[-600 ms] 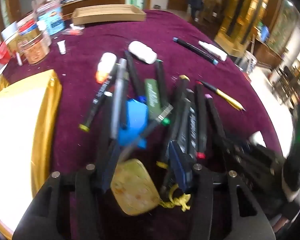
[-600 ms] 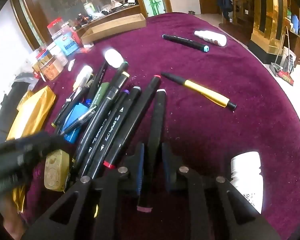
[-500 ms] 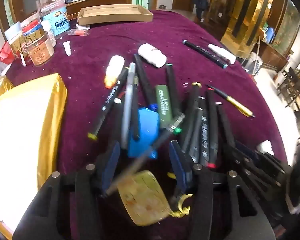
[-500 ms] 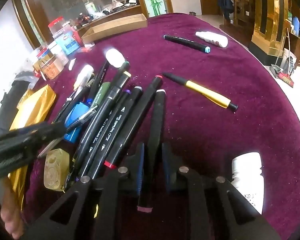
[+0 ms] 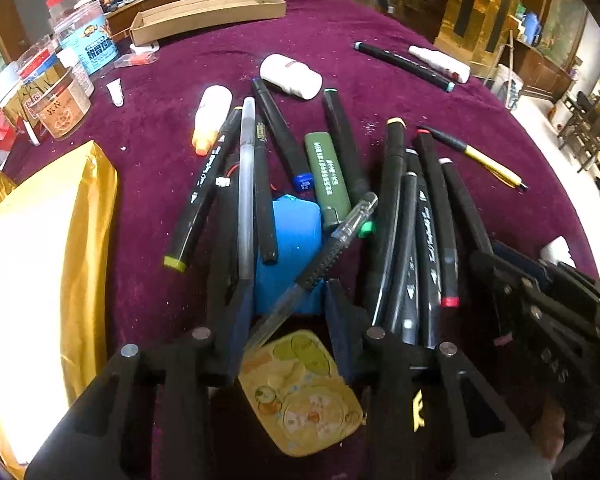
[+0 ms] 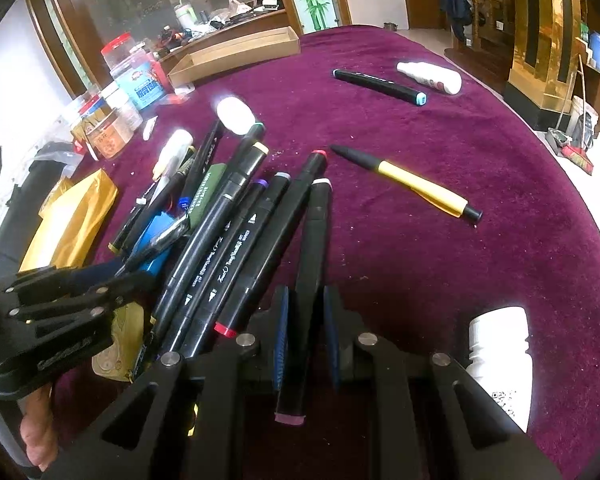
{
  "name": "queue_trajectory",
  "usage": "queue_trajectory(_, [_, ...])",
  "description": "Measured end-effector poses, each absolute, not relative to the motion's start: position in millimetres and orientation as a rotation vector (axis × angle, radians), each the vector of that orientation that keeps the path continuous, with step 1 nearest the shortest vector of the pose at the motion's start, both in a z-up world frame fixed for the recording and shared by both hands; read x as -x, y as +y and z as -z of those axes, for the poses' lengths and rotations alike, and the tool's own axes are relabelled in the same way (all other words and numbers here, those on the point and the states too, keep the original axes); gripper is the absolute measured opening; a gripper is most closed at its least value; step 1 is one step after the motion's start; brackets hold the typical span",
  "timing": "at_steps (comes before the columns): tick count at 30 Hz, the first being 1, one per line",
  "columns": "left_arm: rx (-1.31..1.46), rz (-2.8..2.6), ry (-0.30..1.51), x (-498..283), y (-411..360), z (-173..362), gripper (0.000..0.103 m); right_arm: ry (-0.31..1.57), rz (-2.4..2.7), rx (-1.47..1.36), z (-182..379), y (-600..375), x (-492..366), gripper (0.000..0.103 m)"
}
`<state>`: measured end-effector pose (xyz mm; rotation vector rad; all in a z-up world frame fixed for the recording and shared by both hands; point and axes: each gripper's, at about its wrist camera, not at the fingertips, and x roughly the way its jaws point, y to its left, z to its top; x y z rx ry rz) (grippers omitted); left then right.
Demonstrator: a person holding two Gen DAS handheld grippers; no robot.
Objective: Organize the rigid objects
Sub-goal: 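Grasp the clear ballpoint pen with the left tool while the right tool holds a black marker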
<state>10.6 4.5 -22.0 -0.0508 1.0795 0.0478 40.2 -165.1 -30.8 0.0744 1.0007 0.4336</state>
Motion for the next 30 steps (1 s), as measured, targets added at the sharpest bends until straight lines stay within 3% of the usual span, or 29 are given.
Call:
queue_trajectory(16, [0.065, -0.035, 1.108, 8, 16, 20, 0.041, 0.989, -0.408, -0.039, 30, -162, -38, 0.015])
queue_trajectory(17, [0.075, -0.031, 1.11, 9, 17, 19, 0.039, 0.994, -0.405, -0.035, 30, -162, -38, 0.015])
queue_trajectory(19, [0.089, -0.01, 1.113, 13, 16, 19, 0.022, 0.996, -0.405, -0.036, 30, -162, -38, 0.015])
queue_trajectory(23, [0.082, -0.014, 1.114, 17, 13, 16, 0.015, 0.997, -0.406, -0.036, 30, -162, -38, 0.015])
queue_trajectory(25, [0.086, -0.012, 1.106, 21, 12, 14, 0.006, 1.0, -0.406, -0.037, 30, -162, -38, 0.015])
queue_trajectory(30, [0.143, -0.001, 1.086, 26, 17, 11, 0.006, 0.995, -0.404, -0.028, 30, -162, -37, 0.015])
